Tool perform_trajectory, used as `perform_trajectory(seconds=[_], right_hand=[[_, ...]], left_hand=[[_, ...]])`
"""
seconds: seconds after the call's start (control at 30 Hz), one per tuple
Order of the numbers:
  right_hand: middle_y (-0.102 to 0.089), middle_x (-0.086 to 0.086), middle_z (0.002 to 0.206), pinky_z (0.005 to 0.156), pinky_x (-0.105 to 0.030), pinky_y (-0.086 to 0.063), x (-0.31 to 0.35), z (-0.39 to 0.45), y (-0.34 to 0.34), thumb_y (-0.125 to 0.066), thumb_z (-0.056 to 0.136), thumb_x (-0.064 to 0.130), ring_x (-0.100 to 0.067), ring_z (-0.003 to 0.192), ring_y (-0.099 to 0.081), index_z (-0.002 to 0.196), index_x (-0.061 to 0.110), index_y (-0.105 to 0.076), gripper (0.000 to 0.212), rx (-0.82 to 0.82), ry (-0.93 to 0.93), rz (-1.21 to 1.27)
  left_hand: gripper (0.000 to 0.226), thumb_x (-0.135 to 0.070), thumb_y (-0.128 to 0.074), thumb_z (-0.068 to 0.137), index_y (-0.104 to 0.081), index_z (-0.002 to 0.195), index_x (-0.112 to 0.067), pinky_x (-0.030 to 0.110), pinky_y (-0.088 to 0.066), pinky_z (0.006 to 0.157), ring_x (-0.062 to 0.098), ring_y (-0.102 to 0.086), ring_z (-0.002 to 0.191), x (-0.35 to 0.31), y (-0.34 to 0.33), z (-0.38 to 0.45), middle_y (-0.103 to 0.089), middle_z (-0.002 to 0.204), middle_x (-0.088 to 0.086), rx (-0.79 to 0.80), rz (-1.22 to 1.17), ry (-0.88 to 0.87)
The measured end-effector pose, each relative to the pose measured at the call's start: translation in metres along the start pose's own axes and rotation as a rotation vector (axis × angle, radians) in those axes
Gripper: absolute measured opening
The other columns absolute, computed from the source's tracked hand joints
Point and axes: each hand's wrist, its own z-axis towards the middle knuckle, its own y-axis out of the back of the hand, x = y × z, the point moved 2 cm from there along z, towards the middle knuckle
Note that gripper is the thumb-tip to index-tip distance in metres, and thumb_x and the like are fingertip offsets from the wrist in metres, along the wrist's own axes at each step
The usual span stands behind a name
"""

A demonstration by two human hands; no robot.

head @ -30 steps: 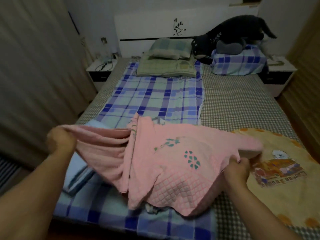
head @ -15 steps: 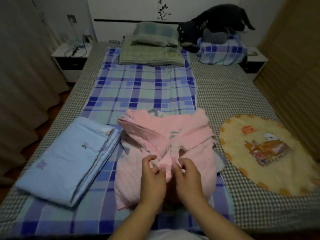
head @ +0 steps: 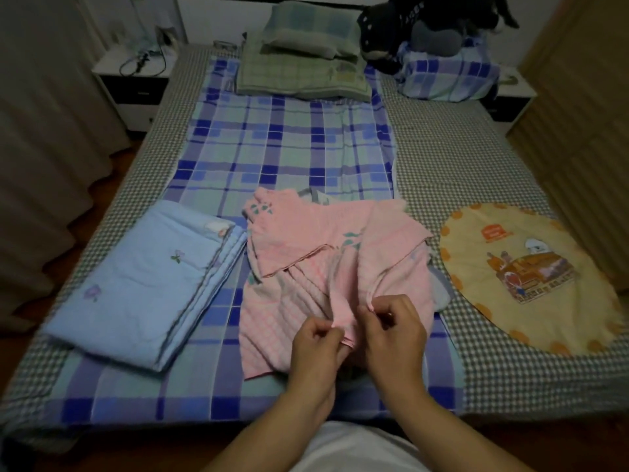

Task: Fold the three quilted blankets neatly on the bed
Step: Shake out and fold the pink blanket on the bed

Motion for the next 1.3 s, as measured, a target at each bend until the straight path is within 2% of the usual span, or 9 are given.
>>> perform_trajectory(seconds=[0.1, 0.2, 0.33, 0.57, 0.77, 0.93, 1.13, 1.2, 1.3], right_hand=[[-0.058, 0.008, 0.079, 0.066, -0.017, -0.044, 0.005, -0.002, 0.009, -0.073, 0.079, -0.003, -0.006, 0.076, -0.057, 0.074, 0.015, -0.061, 0.022, 0.029, 0.103, -0.063], [-0.060, 0.012, 0.081, 0.068, -0.023, -0.050, -0.003, -0.015, 0.002, -0.073, 0.081, 0.002, -0.004, 0.079, -0.059, 0.077, 0.019, -0.065, 0.020, 0.127, 0.098, -0.132], [-0.064, 0.011, 0.086, 0.072, -0.027, -0.054, -0.010, -0.021, 0.007, -0.072, 0.083, -0.001, -0.006, 0.084, -0.063, 0.083, 0.015, -0.071, 0.016, 0.154, 0.102, -0.081], [-0.065, 0.008, 0.095, 0.075, -0.022, -0.055, -0.011, -0.025, 0.012, -0.070, 0.085, 0.002, -0.001, 0.090, -0.063, 0.092, 0.013, -0.075, 0.015, 0.177, 0.173, -0.073], [-0.054, 0.013, 0.115, 0.083, -0.017, -0.053, -0.009, -0.033, 0.016, -0.046, 0.088, 0.019, -0.002, 0.098, -0.060, 0.113, 0.004, -0.070, 0.038, 0.339, 0.289, -0.172], [-0.058, -0.007, 0.118, 0.079, -0.021, -0.052, 0.003, -0.037, 0.010, -0.041, 0.090, 0.019, -0.016, 0.096, -0.061, 0.118, -0.002, -0.065, 0.042, 0.389, 0.433, -0.384], [-0.060, 0.010, 0.106, 0.078, -0.024, -0.057, -0.007, -0.024, 0.011, -0.069, 0.088, 0.015, -0.005, 0.092, -0.065, 0.102, 0.008, -0.074, 0.017, 0.241, 0.204, -0.090], [-0.062, 0.008, 0.102, 0.079, -0.026, -0.058, -0.010, -0.020, 0.008, -0.076, 0.083, 0.008, -0.006, 0.092, -0.066, 0.096, 0.009, -0.075, 0.013, 0.208, 0.128, -0.017], [-0.064, 0.006, 0.096, 0.078, -0.014, -0.053, -0.009, -0.015, 0.006, -0.078, 0.080, 0.006, -0.002, 0.091, -0.064, 0.089, 0.010, -0.075, 0.011, 0.169, 0.100, -0.035]], left_hand=[[0.017, 0.011, -0.056, 0.090, -0.055, 0.083, -0.005, 0.030, -0.052, 0.069, 0.021, -0.057, 0.071, 0.004, 0.002, -0.002, -0.057, 0.075, 0.017, 0.021, 0.007, -0.023], [0.012, 0.007, -0.060, 0.090, -0.059, 0.083, -0.003, 0.032, -0.042, 0.064, 0.027, -0.049, 0.075, 0.007, 0.003, -0.004, -0.056, 0.073, 0.019, 0.039, 0.066, -0.069], [0.004, 0.006, -0.062, 0.090, -0.062, 0.088, 0.002, 0.027, -0.048, 0.057, 0.024, -0.057, 0.066, 0.011, 0.003, -0.008, -0.064, 0.070, 0.019, 0.051, 0.101, -0.098], [0.005, 0.003, -0.064, 0.090, -0.067, 0.094, 0.003, 0.037, -0.052, 0.071, 0.027, -0.064, 0.072, 0.013, 0.006, -0.011, -0.070, 0.085, 0.028, 0.049, 0.143, -0.133], [0.012, 0.002, -0.063, 0.091, -0.072, 0.093, -0.005, 0.040, -0.056, 0.078, 0.024, -0.068, 0.077, 0.012, 0.011, -0.013, -0.074, 0.084, 0.018, 0.031, 0.239, -0.193], [0.018, -0.002, -0.061, 0.092, -0.073, 0.090, -0.015, 0.038, -0.059, 0.082, 0.017, -0.072, 0.082, 0.005, 0.010, -0.015, -0.076, 0.083, 0.003, -0.014, 0.437, -0.321], [0.022, -0.004, -0.060, 0.087, -0.073, 0.088, -0.022, 0.039, -0.057, 0.080, 0.010, -0.068, 0.084, -0.001, 0.007, -0.014, -0.071, 0.087, -0.005, -0.035, 0.650, -0.518], [0.027, 0.002, -0.060, 0.084, -0.074, 0.087, -0.021, 0.030, -0.055, 0.079, 0.005, -0.066, 0.084, -0.003, 0.005, -0.014, -0.070, 0.087, -0.008, -0.026, 0.677, -0.570], [0.032, 0.006, -0.062, 0.084, -0.075, 0.083, -0.023, 0.016, -0.050, 0.076, 0.004, -0.065, 0.085, -0.006, 0.004, -0.013, -0.070, 0.086, -0.009, -0.010, 0.655, -0.569]])
